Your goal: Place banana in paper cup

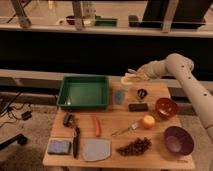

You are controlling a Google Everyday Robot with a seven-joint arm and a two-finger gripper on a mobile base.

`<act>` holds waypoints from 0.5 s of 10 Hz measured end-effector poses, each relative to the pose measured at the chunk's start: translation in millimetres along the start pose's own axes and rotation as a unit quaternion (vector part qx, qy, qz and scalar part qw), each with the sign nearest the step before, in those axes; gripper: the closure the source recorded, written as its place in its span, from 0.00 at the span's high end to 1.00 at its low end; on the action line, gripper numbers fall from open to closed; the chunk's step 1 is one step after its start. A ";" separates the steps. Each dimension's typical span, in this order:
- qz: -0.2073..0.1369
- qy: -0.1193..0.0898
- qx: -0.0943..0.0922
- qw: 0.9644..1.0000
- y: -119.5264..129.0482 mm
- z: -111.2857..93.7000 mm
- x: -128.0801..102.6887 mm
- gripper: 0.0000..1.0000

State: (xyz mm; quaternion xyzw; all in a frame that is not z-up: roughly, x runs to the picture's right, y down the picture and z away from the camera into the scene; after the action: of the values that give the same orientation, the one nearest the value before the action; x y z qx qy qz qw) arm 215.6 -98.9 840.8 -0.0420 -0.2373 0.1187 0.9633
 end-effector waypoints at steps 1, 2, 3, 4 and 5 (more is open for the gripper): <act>-0.001 -0.002 -0.001 1.000 -0.3 5.2 -1.4 0.00; -0.002 -0.004 -0.002 1.000 -0.8 8.8 -3.5 0.00; -0.004 -0.008 -0.005 1.000 -0.6 17.1 -8.5 0.00; -0.006 -0.011 -0.007 1.000 -0.6 21.9 -11.6 0.00; -0.007 -0.013 -0.008 1.000 0.0 25.4 -13.0 0.00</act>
State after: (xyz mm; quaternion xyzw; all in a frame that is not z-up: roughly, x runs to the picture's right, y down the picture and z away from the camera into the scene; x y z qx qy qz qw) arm 192.6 -101.5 857.5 -0.0465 -0.2507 0.1105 0.9606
